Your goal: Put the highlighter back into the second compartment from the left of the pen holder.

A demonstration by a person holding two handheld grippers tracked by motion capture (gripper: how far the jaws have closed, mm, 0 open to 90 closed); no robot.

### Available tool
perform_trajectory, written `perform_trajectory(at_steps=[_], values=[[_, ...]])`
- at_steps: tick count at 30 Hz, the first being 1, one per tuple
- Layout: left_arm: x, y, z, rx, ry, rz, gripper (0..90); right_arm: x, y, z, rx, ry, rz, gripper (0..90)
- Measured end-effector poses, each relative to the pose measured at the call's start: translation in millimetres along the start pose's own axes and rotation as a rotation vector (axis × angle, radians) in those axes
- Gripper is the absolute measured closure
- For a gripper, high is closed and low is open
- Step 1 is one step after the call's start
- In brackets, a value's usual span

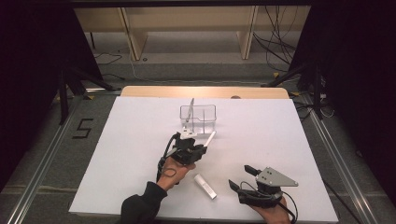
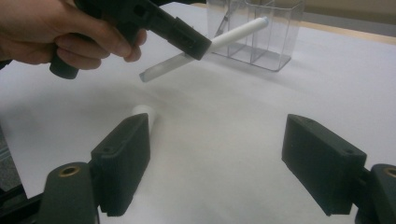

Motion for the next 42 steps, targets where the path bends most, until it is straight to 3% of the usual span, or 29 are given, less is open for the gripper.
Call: perform_trajectory(at_steps=[10,19,32,42], values=[[-3.9,-9.0,3.0,-0.012,0.026,-0.023,77.9,0.9,0.1,1.2,0.027,0.037,0.003,24.3],[-1.7,-16.7,-2.0,-0.045,0.07,-0.065,77.9,7.8,-0.6,-0.4,0.094,0.149,-0.01,24.0],[2.7,-22.9,-14.3,-0.095,0.11,-0.098,77.9,25.1,4.9,0.1,0.164,0.26,-0.019,24.0],[2.7,-27.2,-23.0,-0.123,0.125,-0.108,77.9,33.2,16.1,-3.0,0.184,0.313,-0.014,24.0]])
Point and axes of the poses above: each handheld gripper's, and its own axes: y roughly forward along the jaws, x roughly out of its top, z roughly to its left, the point moved 9 cm from there along y, roughly forward along the jaws, and after that the axes turned 15 degrees about -x, right-handed, at the moved point
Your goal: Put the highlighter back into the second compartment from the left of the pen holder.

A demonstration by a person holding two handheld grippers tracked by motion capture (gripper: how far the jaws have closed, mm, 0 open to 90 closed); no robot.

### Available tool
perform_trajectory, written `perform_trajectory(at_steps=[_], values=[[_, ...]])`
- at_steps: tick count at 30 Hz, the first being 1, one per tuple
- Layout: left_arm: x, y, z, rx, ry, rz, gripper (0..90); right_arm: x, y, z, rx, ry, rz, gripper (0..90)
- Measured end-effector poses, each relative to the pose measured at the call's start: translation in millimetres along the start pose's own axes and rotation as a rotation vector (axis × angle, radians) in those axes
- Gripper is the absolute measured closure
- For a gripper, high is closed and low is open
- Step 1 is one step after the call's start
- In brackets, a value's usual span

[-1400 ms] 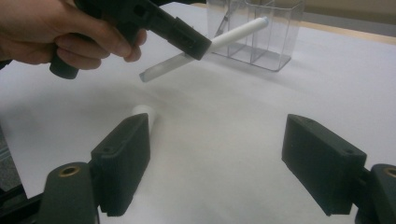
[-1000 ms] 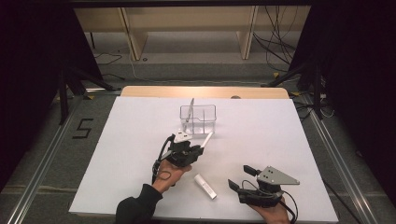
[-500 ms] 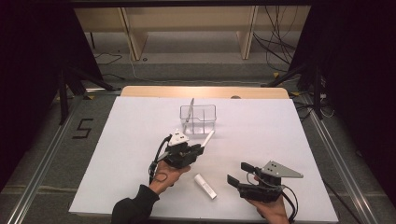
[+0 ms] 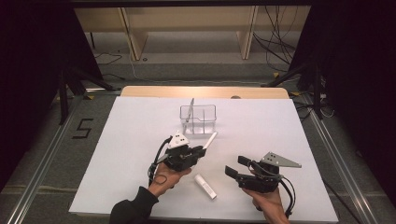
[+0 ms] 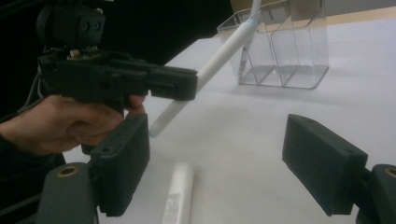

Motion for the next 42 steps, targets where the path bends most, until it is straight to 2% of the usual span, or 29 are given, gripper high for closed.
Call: perform_trajectory(at_steps=[5,10,13,16,22,26,32,39,42], values=[[-0.3,-0.6,-5.0,-0.009,0.006,-0.001,77.9,6.9,6.6,2.2,0.012,0.026,0.0,24.2],[-1.2,-1.5,-8.2,-0.017,0.008,0.0,77.8,11.2,15.7,4.3,0.036,0.08,0.007,24.9],[-2.2,-2.1,-9.1,-0.023,0.01,0.001,77.9,12.2,20.6,4.8,0.037,0.086,0.01,25.3],[-3.7,-1.5,-11.8,-0.032,0.007,0.001,77.9,13.2,25.0,6.1,0.058,0.122,0.017,26.4],[-6.2,1.9,-19.3,-0.059,0.001,0.001,77.9,14.8,34.9,8.6,0.083,0.159,0.025,33.7],[-8.0,3.4,-22.9,-0.069,0.003,0.006,77.9,15.6,40.1,10.8,0.106,0.201,0.032,41.3],[-7.7,4.6,-28.4,-0.09,-0.003,-0.006,77.9,17.1,45.9,8.6,0.126,0.268,0.043,46.5],[-6.0,5.0,-34.4,-0.103,0.007,-0.012,77.9,14.8,51.3,9.1,0.136,0.302,0.063,51.4],[-5.8,5.1,-35.5,-0.107,0.01,-0.013,77.9,16.0,51.9,10.6,0.158,0.33,0.063,53.8]])
Point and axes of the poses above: each handheld gripper's, and its own axes: y roughly forward along the jaws, x roughly out of its top, z roughly to its left, the point moved 9 cm from there along y, roughly forward along the jaws, and after that the axes turned 15 degrees about -x, right-handed, at the moved point
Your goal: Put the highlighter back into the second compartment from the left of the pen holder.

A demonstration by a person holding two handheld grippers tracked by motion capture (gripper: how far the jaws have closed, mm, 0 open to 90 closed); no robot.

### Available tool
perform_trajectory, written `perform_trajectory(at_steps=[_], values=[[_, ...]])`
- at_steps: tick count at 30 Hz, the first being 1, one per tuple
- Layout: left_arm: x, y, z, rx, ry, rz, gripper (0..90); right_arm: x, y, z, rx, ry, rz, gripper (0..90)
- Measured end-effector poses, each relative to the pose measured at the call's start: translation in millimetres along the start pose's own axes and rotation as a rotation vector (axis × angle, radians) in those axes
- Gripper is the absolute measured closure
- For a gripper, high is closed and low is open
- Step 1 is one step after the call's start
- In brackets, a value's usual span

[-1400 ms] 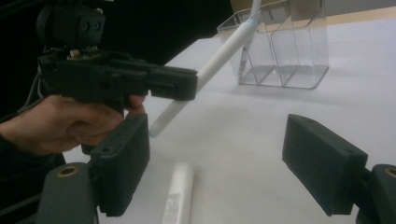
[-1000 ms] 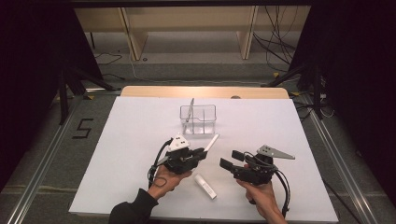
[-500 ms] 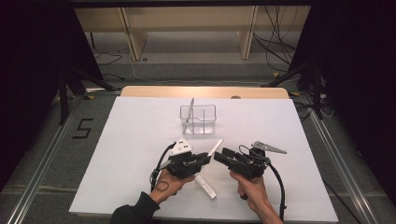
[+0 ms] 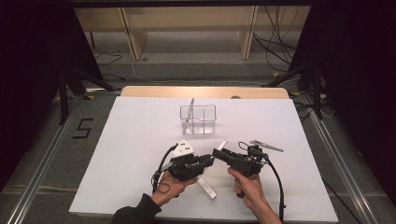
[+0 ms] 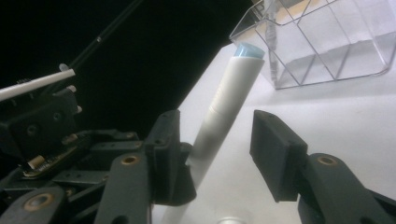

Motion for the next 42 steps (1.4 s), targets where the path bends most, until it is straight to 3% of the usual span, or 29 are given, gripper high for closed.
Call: perform_trajectory(at_steps=[18,27,31,34,37,42], values=[[0.8,0.7,-2.7,-0.007,0.004,-0.008,77.9,-0.1,3.3,2.4,0.048,0.077,0.008,70.5],[0.4,1.1,-3.1,-0.012,0.015,-0.015,77.7,0.5,1.9,5.3,0.068,0.098,0.006,77.3],[1.6,0.5,-4.3,-0.028,0.008,-0.022,76.2,1.6,-0.1,8.5,0.079,0.085,-0.009,78.5],[2.7,-0.5,-6.1,-0.056,0.006,-0.016,62.2,3.8,-2.2,10.8,0.078,0.068,-0.027,78.6],[1.8,-2.3,-6.7,-0.061,0.015,-0.002,51.8,7.3,-4.2,12.6,0.058,0.02,-0.049,78.6],[-4.8,-9.4,2.6,-0.018,0.05,0.022,43.0,12.8,-7.2,12.8,0.027,-0.028,-0.072,78.7]])
Point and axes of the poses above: each handheld gripper's, and its own axes: y roughly forward along the jaws, x roughly out of its top, z roughly to its left, the point moved 9 cm from there along y, roughly forward along the jaws, and after that the axes turned 15 degrees about -x, right-handed, at the moved point
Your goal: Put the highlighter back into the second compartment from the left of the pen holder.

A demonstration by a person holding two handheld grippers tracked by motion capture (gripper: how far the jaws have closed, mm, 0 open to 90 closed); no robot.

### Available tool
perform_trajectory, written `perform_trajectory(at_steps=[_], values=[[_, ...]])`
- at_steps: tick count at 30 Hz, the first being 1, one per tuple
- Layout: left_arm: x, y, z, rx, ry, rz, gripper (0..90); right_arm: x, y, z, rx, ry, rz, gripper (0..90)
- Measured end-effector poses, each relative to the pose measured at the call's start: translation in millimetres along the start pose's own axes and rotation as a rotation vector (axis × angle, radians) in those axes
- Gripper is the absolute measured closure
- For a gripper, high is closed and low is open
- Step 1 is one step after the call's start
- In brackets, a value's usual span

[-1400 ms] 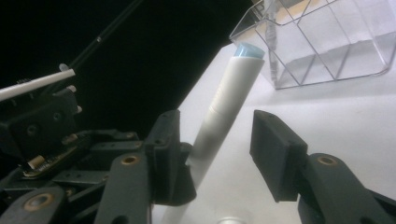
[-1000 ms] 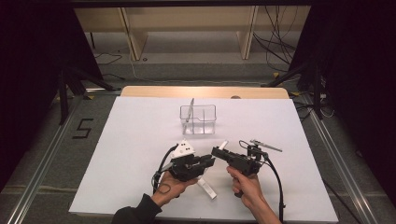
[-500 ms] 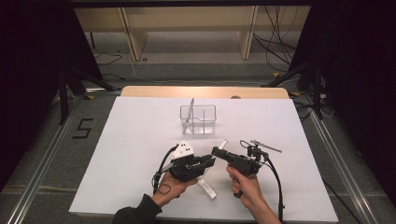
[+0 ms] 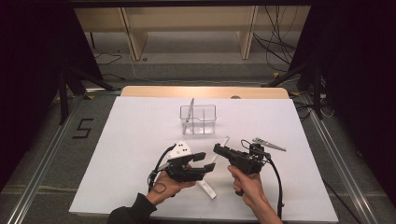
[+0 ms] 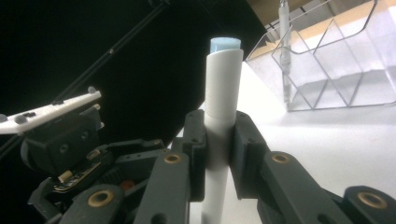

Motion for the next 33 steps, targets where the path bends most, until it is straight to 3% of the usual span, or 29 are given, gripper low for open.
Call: perform_trajectory(at_steps=[9,19,27,33], values=[[-12.5,-20.5,18.3,0.043,-0.013,0.003,33.6,9.0,-0.3,-1.1,-0.031,-0.039,-0.025,78.6],[-30.2,-57.2,45.5,0.144,-0.047,-0.02,30.2,26.0,6.2,2.0,-0.07,-0.103,-0.061,78.6],[-36.1,-72.9,51.3,0.138,-0.053,-0.044,23.8,44.5,15.9,4.5,-0.088,-0.125,-0.086,78.6],[-41.5,-80.6,56.1,0.164,-0.045,-0.036,21.0,59.2,22.8,8.0,-0.099,-0.143,-0.103,78.5]])
Point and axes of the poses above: each handheld gripper's, and its own axes: y roughly forward along the jaws, x roughly out of its top, z roughly to its left, the point moved 9 cm from there along y, roughly forward along the jaws, and after that the axes turned 15 degrees about -x, right-handed, at the moved point
